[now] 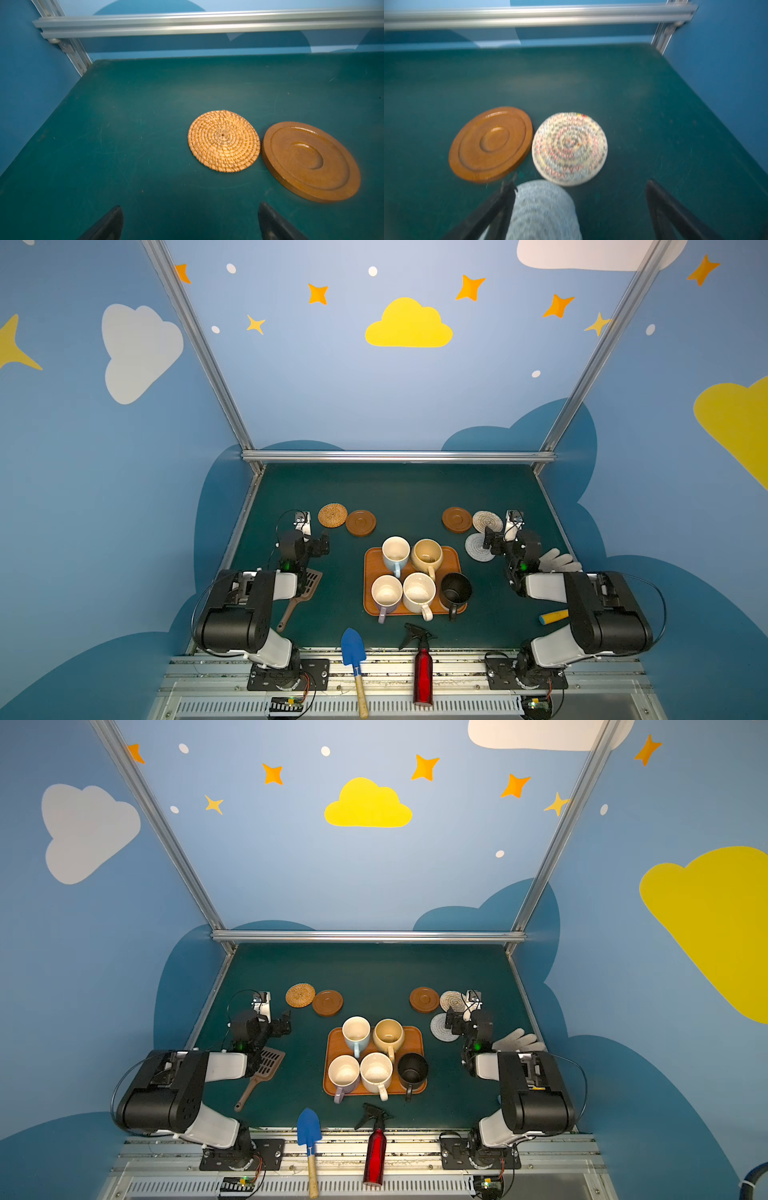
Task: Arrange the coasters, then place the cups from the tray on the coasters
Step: 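Move both grippers forward toward the coasters beyond the mug tray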
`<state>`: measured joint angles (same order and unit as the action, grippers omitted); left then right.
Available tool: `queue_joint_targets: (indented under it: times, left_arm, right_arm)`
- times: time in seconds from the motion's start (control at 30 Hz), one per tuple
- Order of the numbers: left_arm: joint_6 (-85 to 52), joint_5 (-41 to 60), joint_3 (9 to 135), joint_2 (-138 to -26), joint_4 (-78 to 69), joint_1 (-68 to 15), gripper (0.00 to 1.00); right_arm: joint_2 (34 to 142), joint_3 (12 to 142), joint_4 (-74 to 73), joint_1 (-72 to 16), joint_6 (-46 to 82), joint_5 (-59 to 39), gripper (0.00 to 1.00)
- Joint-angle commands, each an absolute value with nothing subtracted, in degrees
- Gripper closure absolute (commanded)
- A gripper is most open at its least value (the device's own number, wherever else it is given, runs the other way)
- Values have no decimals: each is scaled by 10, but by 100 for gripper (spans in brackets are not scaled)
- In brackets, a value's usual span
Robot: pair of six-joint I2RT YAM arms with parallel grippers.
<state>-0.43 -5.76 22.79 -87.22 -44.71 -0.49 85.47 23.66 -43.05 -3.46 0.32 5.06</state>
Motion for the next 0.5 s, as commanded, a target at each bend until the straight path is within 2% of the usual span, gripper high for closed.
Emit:
queue_joint_targets:
  times: [0.0, 0.13, 0.23, 0.37, 0.47]
  left_arm:
    - [-4, -64, 246, -823, -398, -4, 0]
    - [-49, -77, 329, -737, -198, -4, 0]
    - [-84, -35, 395, -730, -106, -4, 0]
    - [-134, 27, 493, -803, -4, -10, 1]
    - [-165, 47, 570, -890, 53, -16, 4]
  right_arm:
    - [800, 292, -296, -34, 1, 34, 3]
    - [752, 343, -180, -35, 20, -14, 3]
    - [734, 398, -96, -35, 67, -54, 3]
    - [733, 488, 13, -46, 113, -153, 3]
    - [736, 540, 70, -70, 114, -182, 4]
